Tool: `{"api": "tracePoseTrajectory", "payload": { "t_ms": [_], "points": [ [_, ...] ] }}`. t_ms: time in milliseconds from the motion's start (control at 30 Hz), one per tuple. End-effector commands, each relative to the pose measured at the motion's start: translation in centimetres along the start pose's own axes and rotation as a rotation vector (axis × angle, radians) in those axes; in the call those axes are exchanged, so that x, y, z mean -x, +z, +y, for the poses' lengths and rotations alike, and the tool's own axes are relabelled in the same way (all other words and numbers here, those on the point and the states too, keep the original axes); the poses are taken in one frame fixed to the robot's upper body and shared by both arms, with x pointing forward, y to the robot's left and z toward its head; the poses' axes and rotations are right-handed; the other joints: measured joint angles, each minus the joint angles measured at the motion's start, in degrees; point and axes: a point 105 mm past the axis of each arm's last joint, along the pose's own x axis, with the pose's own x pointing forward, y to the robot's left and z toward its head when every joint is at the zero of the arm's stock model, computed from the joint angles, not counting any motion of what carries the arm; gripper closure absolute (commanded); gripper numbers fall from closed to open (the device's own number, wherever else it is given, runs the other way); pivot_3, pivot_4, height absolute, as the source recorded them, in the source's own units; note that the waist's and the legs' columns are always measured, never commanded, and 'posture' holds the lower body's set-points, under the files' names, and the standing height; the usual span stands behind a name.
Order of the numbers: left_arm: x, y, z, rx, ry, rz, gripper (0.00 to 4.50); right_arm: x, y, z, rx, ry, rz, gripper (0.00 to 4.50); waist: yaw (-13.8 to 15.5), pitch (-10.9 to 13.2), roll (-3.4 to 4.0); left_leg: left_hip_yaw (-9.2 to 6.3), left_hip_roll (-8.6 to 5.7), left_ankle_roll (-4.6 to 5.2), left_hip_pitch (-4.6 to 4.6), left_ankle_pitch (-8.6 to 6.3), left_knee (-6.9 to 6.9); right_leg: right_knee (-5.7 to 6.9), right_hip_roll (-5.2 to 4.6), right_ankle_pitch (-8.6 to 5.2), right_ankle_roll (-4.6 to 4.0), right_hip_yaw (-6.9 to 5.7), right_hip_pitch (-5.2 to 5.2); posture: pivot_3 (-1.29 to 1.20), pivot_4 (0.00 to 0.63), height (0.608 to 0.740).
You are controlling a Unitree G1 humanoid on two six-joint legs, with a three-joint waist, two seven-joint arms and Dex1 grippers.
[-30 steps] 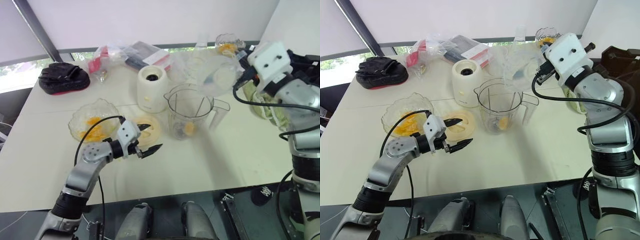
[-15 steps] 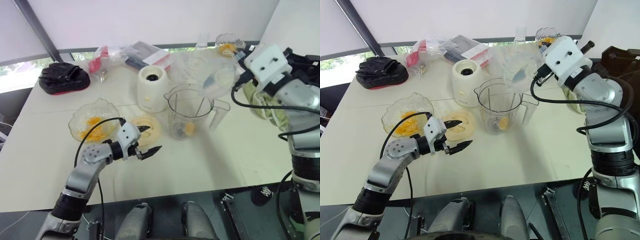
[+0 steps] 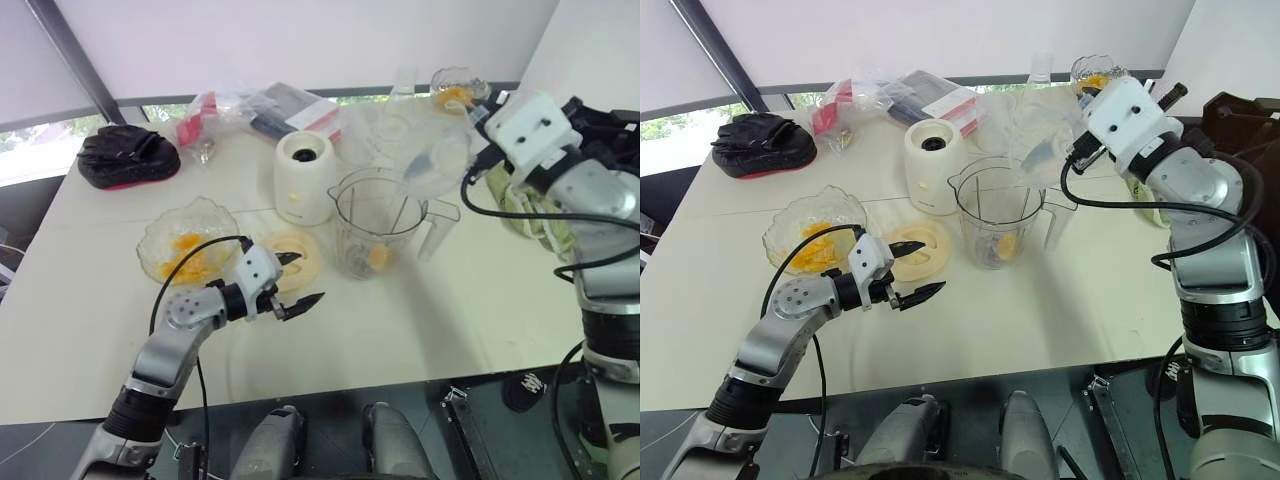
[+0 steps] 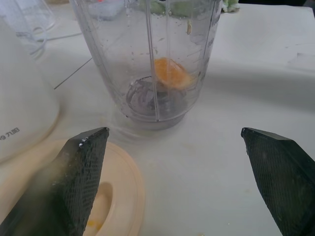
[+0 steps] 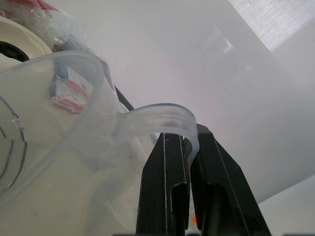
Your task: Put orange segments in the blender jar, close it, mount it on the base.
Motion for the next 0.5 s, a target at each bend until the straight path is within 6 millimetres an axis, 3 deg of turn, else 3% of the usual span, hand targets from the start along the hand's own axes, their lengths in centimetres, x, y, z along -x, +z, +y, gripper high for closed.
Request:
{"api": "tracePoseTrajectory", "payload": {
  "t_ms": [33,500],
  "points": [
    [-0.07,1.10,-0.08,-0.045,-0.010,-0.032,0.00,0.60,1.16,-1.79,0.058,-0.065,-0.039,4.48,0.00,0.00,0.00,0.00,0.00,0.00,0.00,0.00,0.00,0.00,0.00,0.00,0.00,0.00,0.00,0.00,0.150,0.740],
    [-0.08,1.08,-0.10,-0.046,-0.016,-0.029,0.00,0.65,1.10,-1.50,0.135,-0.057,-0.044,4.48,0.00,0.00,0.00,0.01,0.00,-0.01,0.00,0.00,0.00,0.01,0.00,0.00,0.00,0.00,0.00,0.00,0.150,0.740]
  ]
}}
